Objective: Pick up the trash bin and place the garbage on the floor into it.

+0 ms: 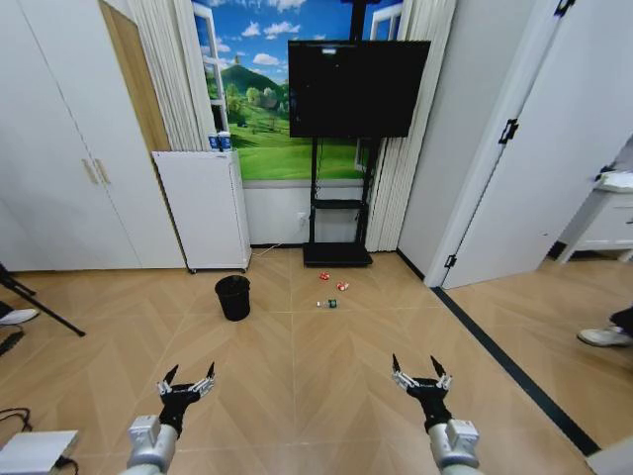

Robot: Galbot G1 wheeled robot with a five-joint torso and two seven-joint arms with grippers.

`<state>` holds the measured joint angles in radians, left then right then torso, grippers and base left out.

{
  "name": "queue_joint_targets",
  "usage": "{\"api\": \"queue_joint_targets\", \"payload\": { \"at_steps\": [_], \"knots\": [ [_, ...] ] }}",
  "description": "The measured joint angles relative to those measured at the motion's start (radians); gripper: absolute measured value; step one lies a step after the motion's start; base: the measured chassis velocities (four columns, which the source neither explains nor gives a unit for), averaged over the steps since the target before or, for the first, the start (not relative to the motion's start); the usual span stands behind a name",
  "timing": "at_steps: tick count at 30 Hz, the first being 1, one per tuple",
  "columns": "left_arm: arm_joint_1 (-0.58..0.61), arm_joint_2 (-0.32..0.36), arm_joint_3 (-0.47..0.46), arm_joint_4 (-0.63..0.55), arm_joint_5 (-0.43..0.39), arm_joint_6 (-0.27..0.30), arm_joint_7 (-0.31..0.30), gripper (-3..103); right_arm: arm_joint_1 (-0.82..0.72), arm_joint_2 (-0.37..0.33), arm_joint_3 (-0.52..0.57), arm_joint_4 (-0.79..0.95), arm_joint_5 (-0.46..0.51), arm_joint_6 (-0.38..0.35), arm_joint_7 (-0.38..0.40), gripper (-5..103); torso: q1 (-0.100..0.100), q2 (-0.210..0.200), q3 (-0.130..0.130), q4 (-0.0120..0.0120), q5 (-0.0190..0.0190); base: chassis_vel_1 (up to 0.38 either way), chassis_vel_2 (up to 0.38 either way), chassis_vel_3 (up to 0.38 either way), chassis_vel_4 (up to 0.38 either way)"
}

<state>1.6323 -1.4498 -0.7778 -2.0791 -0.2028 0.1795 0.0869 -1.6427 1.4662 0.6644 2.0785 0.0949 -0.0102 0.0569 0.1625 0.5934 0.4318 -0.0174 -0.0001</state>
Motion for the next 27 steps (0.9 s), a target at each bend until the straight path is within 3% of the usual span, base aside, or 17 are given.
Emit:
{"api": "queue_joint_targets", "payload": {
  "at_steps": [12, 27],
  "knots": [
    [0.003, 0.001, 0.003, -0.002, 0.002, -0.001, 0.000, 99, -0.015, 0.003, -0.005, -0.005, 0.009, 0.008, 0.016, 100, 0.000, 0.000, 0.000, -0.0001, -0.0001, -0.075, 0.069, 0.081, -0.084],
    [0.006, -0.001, -0.004, -0.005, 0.001, -0.001, 0.002, 99, -0.014, 0.010, -0.011, -0.010, 0.009, 0.017, 0.016, 100, 0.000, 0.000, 0.000, 0.0001, -0.0001, -0.254, 0.251, 0.257, -0.258]
  ]
}}
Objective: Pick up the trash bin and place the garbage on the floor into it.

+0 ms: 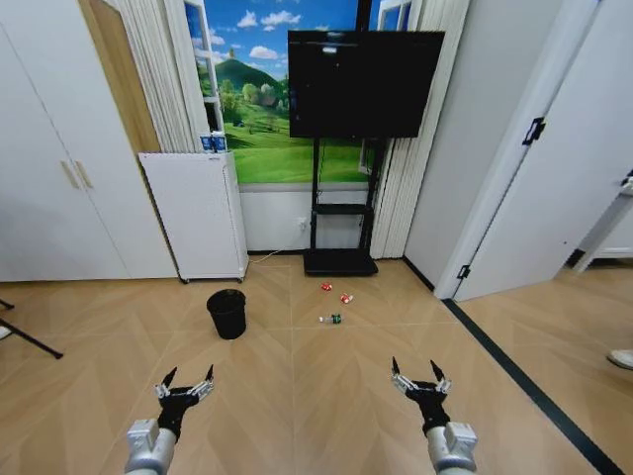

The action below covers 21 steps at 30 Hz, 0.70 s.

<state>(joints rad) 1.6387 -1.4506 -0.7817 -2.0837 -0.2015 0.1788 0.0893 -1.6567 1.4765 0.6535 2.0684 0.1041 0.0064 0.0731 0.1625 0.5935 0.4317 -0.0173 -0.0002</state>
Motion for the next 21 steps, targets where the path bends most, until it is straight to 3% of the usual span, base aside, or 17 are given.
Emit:
{"api": "queue_joint_targets", "payload": {
  "at_steps": [2, 3, 7, 8, 9, 12, 13, 15, 16, 18, 19, 21],
  "knots": [
    [0.000, 0.000, 0.000, 0.001, 0.000, 0.000, 0.000, 99, 0.000, 0.001, 0.000, -0.002, 0.000, 0.001, 0.000, 100, 0.000, 0.000, 0.000, -0.0004, -0.0005, -0.296, 0.352, 0.336, -0.316],
    [0.001, 0.000, -0.001, 0.001, 0.000, 0.000, 0.000, 99, 0.001, 0.002, 0.000, -0.003, -0.001, 0.001, 0.000, 100, 0.000, 0.000, 0.000, 0.0001, 0.0011, -0.369, 0.382, 0.372, -0.365],
    [0.001, 0.000, -0.001, 0.002, -0.001, 0.000, 0.001, 99, 0.001, 0.003, -0.001, -0.004, -0.003, 0.002, 0.006, 100, 0.000, 0.000, 0.000, -0.0008, -0.0007, -0.388, 0.370, 0.384, -0.372],
    [0.001, 0.000, -0.002, 0.002, -0.001, 0.000, 0.001, 99, 0.002, 0.003, -0.002, -0.006, -0.003, 0.002, 0.007, 100, 0.000, 0.000, 0.000, 0.0004, 0.0016, -0.362, 0.383, 0.369, -0.378],
    [0.001, 0.000, -0.001, 0.002, -0.001, 0.000, 0.001, 99, 0.003, 0.002, -0.001, -0.007, -0.004, 0.002, 0.009, 100, 0.000, 0.000, 0.000, -0.0003, -0.0010, -0.365, 0.370, 0.379, -0.378],
    [0.001, 0.000, -0.002, 0.002, -0.001, 0.000, 0.001, 99, 0.003, 0.002, -0.001, -0.008, -0.004, 0.003, 0.010, 100, 0.000, 0.000, 0.000, -0.0004, -0.0012, -0.365, 0.370, 0.367, -0.369],
    [0.002, 0.000, -0.002, 0.002, -0.001, 0.000, 0.001, 99, 0.005, 0.001, -0.001, -0.009, -0.004, 0.003, 0.012, 100, 0.001, 0.000, 0.000, 0.0003, 0.0020, -0.336, 0.366, 0.333, -0.345],
    [0.002, 0.000, -0.002, 0.002, -0.001, 0.000, 0.001, 99, 0.005, 0.001, -0.002, -0.010, -0.004, 0.004, 0.012, 100, 0.000, 0.000, 0.000, 0.0000, 0.0009, -0.358, 0.355, 0.333, -0.345],
    [0.002, 0.000, -0.002, 0.002, -0.001, 0.000, 0.002, 99, 0.005, 0.001, -0.001, -0.010, -0.004, 0.004, 0.013, 100, 0.000, 0.000, 0.000, -0.0002, -0.0014, -0.358, 0.351, 0.373, -0.353],
    [0.003, 0.000, -0.002, 0.001, -0.001, 0.000, 0.002, 99, 0.005, 0.000, -0.001, -0.010, -0.004, 0.005, 0.014, 100, 0.000, 0.000, 0.000, -0.0008, -0.0003, -0.348, 0.351, 0.327, -0.340],
    [0.003, 0.000, -0.004, -0.001, -0.001, 0.000, 0.001, 99, 0.007, 0.000, -0.002, -0.011, -0.003, 0.005, 0.014, 100, 0.000, 0.000, 0.000, 0.0006, 0.0021, -0.343, 0.369, 0.327, -0.340],
    [0.004, -0.001, -0.004, -0.001, -0.001, 0.000, 0.003, 99, 0.008, 0.000, -0.002, -0.011, -0.004, 0.005, 0.015, 100, 0.000, 0.000, 0.000, -0.0002, -0.0015, -0.365, 0.364, 0.354, -0.330]
  ]
}}
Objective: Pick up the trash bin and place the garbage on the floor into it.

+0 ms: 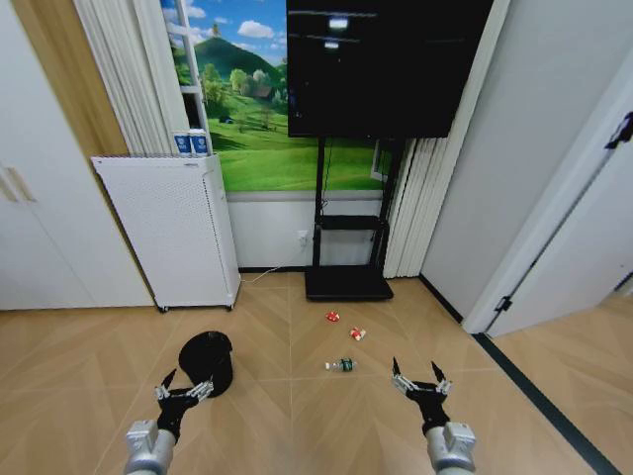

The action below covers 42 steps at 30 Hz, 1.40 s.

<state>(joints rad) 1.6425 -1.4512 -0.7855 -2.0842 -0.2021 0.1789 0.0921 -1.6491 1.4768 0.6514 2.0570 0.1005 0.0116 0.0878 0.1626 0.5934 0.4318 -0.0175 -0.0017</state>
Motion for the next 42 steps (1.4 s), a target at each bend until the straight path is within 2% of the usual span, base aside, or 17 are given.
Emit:
{"api": "queue_joint_targets", "payload": {
  "at_steps": [2, 3, 5, 7, 8, 9, 10, 12, 13, 15, 16, 17, 18, 20, 22, 25, 42],
  "knots": [
    [0.001, 0.000, 0.000, 0.000, 0.000, 0.000, -0.001, 99, 0.001, 0.000, 0.000, -0.001, 0.000, 0.000, 0.000, 100, 0.000, 0.000, 0.000, -0.0004, 0.0007, -0.347, 0.335, 0.352, -0.320],
    [0.003, -0.001, -0.001, -0.002, 0.001, 0.000, -0.001, 99, 0.002, 0.000, -0.001, -0.005, -0.001, 0.000, 0.001, 100, 0.000, 0.000, 0.000, 0.0006, 0.0035, -0.347, 0.353, 0.338, -0.369],
    [0.005, -0.001, -0.003, -0.002, 0.001, 0.000, -0.001, 99, 0.002, -0.001, -0.001, -0.006, -0.001, 0.001, 0.002, 100, 0.000, 0.000, 0.000, -0.0001, 0.0006, -0.359, 0.350, 0.366, -0.356],
    [0.006, -0.001, -0.003, -0.002, 0.002, 0.000, -0.001, 99, 0.002, -0.002, -0.001, -0.008, -0.002, 0.005, 0.004, 100, 0.000, 0.000, 0.000, -0.0005, 0.0008, -0.375, 0.356, 0.336, -0.365],
    [0.007, -0.001, -0.003, -0.003, 0.003, 0.000, -0.001, 99, 0.004, -0.003, -0.001, -0.011, -0.005, 0.008, 0.007, 100, 0.000, 0.000, 0.000, 0.0000, 0.0030, -0.335, 0.356, 0.376, -0.370],
    [0.007, -0.001, -0.004, -0.003, 0.004, -0.001, -0.001, 99, 0.006, -0.003, -0.003, -0.014, -0.010, 0.011, 0.012, 100, 0.000, 0.000, 0.000, 0.0007, 0.0035, -0.335, 0.370, 0.376, -0.370],
    [0.007, -0.002, -0.003, -0.001, 0.009, -0.001, -0.001, 99, 0.009, -0.003, -0.002, -0.022, -0.019, 0.017, 0.025, 100, 0.000, 0.000, 0.000, -0.0002, 0.0003, -0.378, 0.370, 0.397, -0.346],
    [0.009, -0.002, -0.003, 0.001, 0.016, -0.001, -0.007, 99, 0.013, -0.002, -0.003, -0.032, -0.029, 0.033, 0.038, 100, 0.000, 0.000, 0.000, -0.0002, 0.0004, -0.353, 0.353, 0.397, -0.350],
    [0.011, -0.003, -0.002, 0.002, 0.026, -0.001, -0.010, 99, 0.015, -0.002, -0.003, -0.041, -0.038, 0.048, 0.047, 100, 0.000, 0.000, 0.000, -0.0002, 0.0028, -0.328, 0.355, 0.343, -0.353],
    [0.016, -0.004, -0.005, 0.003, 0.049, -0.001, -0.012, 99, 0.014, -0.002, -0.003, -0.048, -0.044, 0.060, 0.051, 100, 0.000, 0.000, 0.000, 0.0003, 0.0027, -0.324, 0.339, 0.339, -0.332],
    [0.019, -0.005, -0.007, 0.006, 0.068, -0.008, -0.005, 100, 0.015, -0.004, -0.001, -0.051, -0.047, 0.066, 0.053, 100, 0.000, 0.000, 0.000, -0.0001, 0.0000, -0.286, 0.323, 0.335, -0.282],
    [0.019, -0.005, -0.007, 0.006, 0.068, -0.008, -0.005, 100, 0.015, -0.004, -0.001, -0.051, -0.047, 0.066, 0.053, 100, 0.000, 0.000, 0.000, -0.0001, 0.0000, -0.286, 0.323, 0.335, -0.282],
    [0.022, -0.006, -0.012, 0.010, 0.089, -0.022, 0.016, 100, 0.015, -0.004, -0.001, -0.055, -0.048, 0.069, 0.054, 100, 0.001, 0.000, 0.000, -0.0001, 0.0024, -0.233, 0.236, 0.246, -0.199],
    [0.023, -0.006, -0.016, 0.013, 0.106, -0.032, 0.032, 100, 0.018, -0.004, -0.001, -0.058, -0.048, 0.070, 0.056, 100, 0.001, 0.000, 0.000, 0.0000, 0.0024, -0.181, 0.213, 0.203, -0.199],
    [0.023, -0.006, -0.016, 0.015, 0.111, -0.037, 0.037, 100, 0.020, -0.004, -0.002, -0.058, -0.048, 0.070, 0.057, 100, 0.001, 0.000, 0.000, 0.0004, 0.0018, -0.130, 0.190, 0.095, -0.083],
    [0.015, -0.006, -0.016, 0.019, 0.098, -0.053, 0.040, 100, 0.025, -0.004, -0.010, -0.058, -0.047, 0.068, 0.058, 100, 0.000, 0.000, 0.000, -0.0003, 0.0014, -0.023, 0.012, -0.014, -0.006],
    [0.021, 0.003, -0.028, -0.021, 0.053, -0.076, 0.025, 100, 0.011, 0.001, -0.013, -0.040, -0.030, 0.051, 0.067, 100, 0.000, 0.000, 0.000, 0.0001, 0.0018, 0.021, -0.025, -0.021, 0.014]
  ]
}}
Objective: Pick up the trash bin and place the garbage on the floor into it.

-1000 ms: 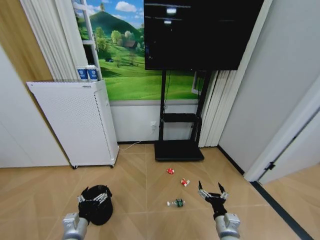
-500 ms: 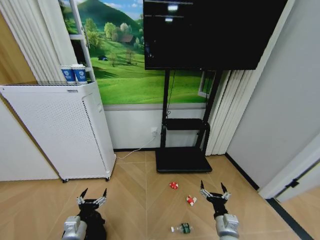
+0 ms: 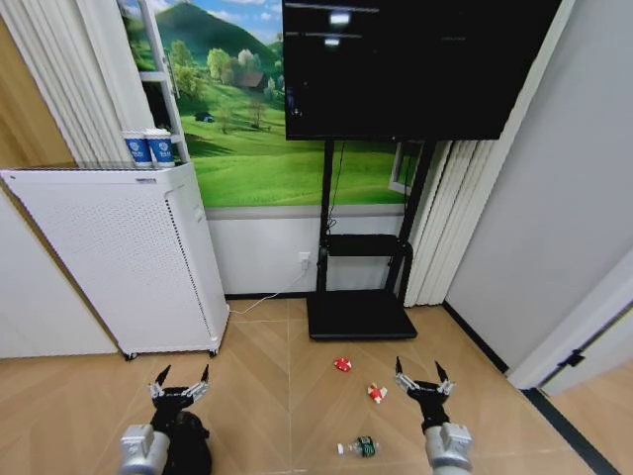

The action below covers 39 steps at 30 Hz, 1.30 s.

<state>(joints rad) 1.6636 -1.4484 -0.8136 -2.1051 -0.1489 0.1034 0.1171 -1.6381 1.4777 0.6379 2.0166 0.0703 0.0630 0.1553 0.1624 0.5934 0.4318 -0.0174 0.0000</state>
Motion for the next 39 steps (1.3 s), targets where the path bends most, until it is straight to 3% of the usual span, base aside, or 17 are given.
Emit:
{"api": "queue_joint_targets", "payload": {
  "at_steps": [11, 25, 39],
  "knots": [
    [0.015, -0.004, -0.001, -0.028, -0.025, -0.043, 0.005, 100, -0.019, 0.010, 0.008, 0.022, 0.001, -0.001, 0.005, 100, 0.000, 0.000, 0.000, -0.0001, -0.0001, 0.000, 0.000, 0.000, 0.000],
    [0.010, -0.007, -0.003, -0.012, -0.049, -0.025, -0.010, 100, -0.025, 0.018, 0.011, 0.024, 0.001, 0.001, 0.008, 100, -0.001, -0.004, -0.002, -0.0002, -0.0001, 0.000, 0.000, 0.000, 0.000],
    [0.008, 0.000, -0.007, 0.012, -0.047, -0.021, -0.009, 100, -0.018, 0.030, 0.013, 0.007, 0.007, -0.001, 0.009, 100, -0.028, -0.067, -0.039, -0.0002, -0.0001, 0.000, 0.000, 0.000, 0.000]
  ]
}}
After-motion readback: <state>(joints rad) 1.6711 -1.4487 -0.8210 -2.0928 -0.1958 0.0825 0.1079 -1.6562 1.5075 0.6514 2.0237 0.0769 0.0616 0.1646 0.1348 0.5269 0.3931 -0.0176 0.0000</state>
